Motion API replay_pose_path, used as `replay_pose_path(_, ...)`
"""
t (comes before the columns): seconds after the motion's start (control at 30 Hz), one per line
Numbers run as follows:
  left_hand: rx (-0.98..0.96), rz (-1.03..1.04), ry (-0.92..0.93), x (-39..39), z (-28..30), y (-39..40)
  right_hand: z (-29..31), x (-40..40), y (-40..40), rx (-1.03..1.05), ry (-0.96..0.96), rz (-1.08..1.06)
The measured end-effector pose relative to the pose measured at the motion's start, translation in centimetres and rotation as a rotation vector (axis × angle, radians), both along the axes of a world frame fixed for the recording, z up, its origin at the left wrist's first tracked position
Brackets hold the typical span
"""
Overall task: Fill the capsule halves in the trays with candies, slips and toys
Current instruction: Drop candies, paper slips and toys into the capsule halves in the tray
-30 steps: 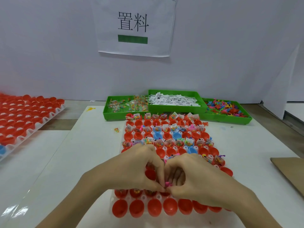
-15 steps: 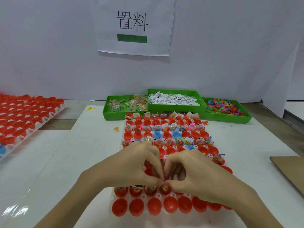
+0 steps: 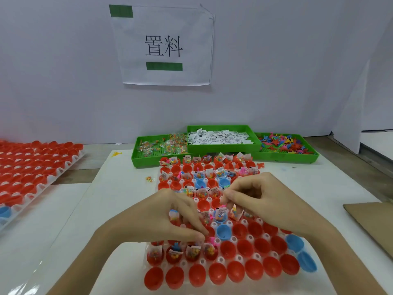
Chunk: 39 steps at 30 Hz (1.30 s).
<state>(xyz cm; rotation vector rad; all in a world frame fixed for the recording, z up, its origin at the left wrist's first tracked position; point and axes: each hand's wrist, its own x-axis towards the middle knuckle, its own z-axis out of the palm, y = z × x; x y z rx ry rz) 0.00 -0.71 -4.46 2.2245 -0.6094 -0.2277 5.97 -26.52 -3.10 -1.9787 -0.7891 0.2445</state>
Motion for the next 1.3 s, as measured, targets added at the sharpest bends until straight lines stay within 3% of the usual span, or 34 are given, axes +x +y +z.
replay_pose_path(0.17,-0.150,0.255,-0.049,2.0,-0.8,2.1,-0.4,1.0,-0.4,0.070,0.005,-0.110)
replay_pose_path(0.4,-0.176,0.671,-0.120,7.9,-0.8,5.8,-1.5,2.2,-0.5,0.112,-0.077,-0.202)
replay_pose_path(0.53,0.022,0.899,-0.282,13.3,-1.4,8.4,-1.7,2.3,-0.6,0.134,-0.108,-0.222)
replay_pose_path(0.67,0.408,0.875,-0.308,16.8,-2.4,10.8,-1.6,2.3,-0.6,0.146,-0.132,-0.247)
replay_pose_path(0.77,0.537,0.786,-0.237,17.9,-2.9,11.6,-1.7,2.4,-0.5,0.135,-0.137,-0.255)
replay_pose_path(1.03,0.587,0.802,-0.187,19.3,-2.7,11.2,-2.0,2.3,-0.3,0.124,-0.161,-0.263)
replay_pose_path(1.3,0.372,0.979,-0.538,16.5,-3.1,10.9,-2.1,2.4,-0.3,0.115,-0.160,-0.276)
